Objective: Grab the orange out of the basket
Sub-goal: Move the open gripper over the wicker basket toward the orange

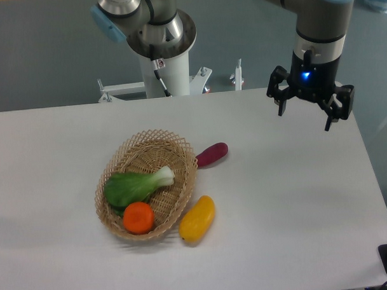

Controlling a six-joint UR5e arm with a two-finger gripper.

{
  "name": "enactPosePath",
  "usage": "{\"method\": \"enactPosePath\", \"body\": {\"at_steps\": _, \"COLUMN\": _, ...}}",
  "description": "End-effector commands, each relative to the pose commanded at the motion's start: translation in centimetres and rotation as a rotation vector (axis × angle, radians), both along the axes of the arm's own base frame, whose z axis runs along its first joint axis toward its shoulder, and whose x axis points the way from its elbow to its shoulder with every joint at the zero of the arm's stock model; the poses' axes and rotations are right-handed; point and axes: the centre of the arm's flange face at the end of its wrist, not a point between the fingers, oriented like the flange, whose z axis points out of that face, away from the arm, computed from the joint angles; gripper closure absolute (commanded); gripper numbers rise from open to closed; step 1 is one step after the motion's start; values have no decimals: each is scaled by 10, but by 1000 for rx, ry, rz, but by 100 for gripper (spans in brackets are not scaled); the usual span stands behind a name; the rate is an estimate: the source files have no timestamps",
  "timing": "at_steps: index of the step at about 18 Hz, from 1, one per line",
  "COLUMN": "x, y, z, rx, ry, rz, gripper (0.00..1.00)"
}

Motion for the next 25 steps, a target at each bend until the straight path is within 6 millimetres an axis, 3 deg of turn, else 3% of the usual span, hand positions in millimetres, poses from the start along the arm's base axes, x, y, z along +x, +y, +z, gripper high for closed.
{"method": "enactPosePath", "body": {"at_steps": 7, "x": 16, "y": 17, "z": -6, "rx": 2, "ry": -14, "rz": -26, "gripper": 0}}
{"method": "enactPosePath", "body": {"at_steps": 13, "x": 55, "y": 68, "z": -27, "rx": 69, "ry": -45, "rz": 161, "gripper": 0}}
{"method": "enactPosePath", "body": {"at_steps": 18, "x": 101, "y": 95, "z": -79, "rx": 77, "ry": -90, "rz": 263, "gripper": 0}}
{"method": "enactPosePath", "body": {"at_steps": 20, "x": 129, "y": 107, "z": -103, "rx": 44, "ry": -131, "rz": 225, "gripper": 0}}
{"method": "enactPosePath", "body": {"at_steps": 23, "x": 163, "y": 141, "z": -129, "rx": 16, "ry": -174, "rz": 240, "gripper": 0}}
{"method": "enactPosePath", "body": {"at_steps": 25, "x": 188, "y": 176, "z": -145, "rx": 34, "ry": -211, "rz": 239, "gripper": 0}}
